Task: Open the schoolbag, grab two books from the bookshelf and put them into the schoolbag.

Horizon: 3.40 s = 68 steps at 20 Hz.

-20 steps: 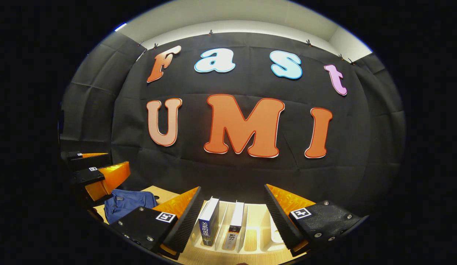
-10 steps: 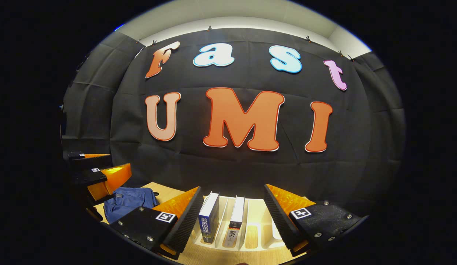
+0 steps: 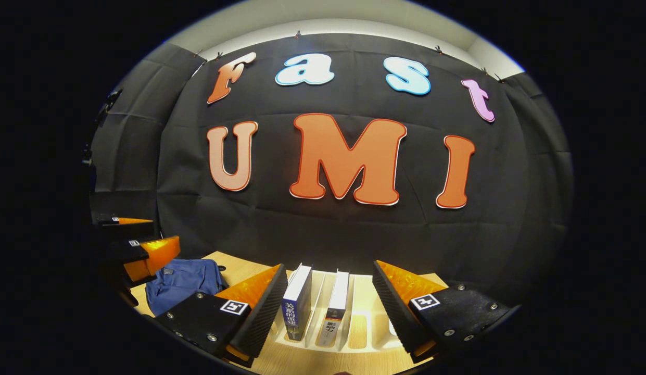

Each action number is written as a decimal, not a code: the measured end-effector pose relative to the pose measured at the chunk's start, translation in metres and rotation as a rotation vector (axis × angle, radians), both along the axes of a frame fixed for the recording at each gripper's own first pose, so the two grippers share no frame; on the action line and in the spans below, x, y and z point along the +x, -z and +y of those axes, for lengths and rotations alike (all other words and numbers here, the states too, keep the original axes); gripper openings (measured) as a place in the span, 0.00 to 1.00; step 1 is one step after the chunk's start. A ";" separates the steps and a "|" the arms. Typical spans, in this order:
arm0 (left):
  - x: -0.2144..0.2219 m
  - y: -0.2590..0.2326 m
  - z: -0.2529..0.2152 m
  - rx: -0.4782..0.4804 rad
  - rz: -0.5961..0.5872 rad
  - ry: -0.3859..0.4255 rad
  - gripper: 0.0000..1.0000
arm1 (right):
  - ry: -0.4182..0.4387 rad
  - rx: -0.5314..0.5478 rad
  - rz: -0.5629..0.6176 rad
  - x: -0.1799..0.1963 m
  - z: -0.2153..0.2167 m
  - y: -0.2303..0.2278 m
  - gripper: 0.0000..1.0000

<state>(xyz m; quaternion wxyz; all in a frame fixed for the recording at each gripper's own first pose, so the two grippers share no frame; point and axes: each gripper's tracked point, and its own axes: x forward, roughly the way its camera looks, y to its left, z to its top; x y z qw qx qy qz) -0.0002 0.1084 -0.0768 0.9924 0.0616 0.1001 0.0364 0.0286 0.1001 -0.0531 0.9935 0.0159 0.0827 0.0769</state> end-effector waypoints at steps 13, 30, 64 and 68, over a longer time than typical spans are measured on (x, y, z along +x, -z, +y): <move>-0.057 0.187 0.036 0.218 0.535 0.042 0.97 | 0.081 -0.032 0.074 0.006 -0.036 0.039 0.97; -0.116 0.303 0.061 0.642 0.826 0.143 0.95 | 0.148 -0.090 0.165 0.006 -0.069 0.084 0.97; 0.029 0.058 0.178 0.344 0.510 0.134 0.06 | -0.209 -0.118 0.793 0.097 0.103 0.140 0.98; 0.044 0.044 0.191 0.308 0.483 0.156 0.06 | -0.170 -0.202 0.839 0.117 0.097 0.153 0.98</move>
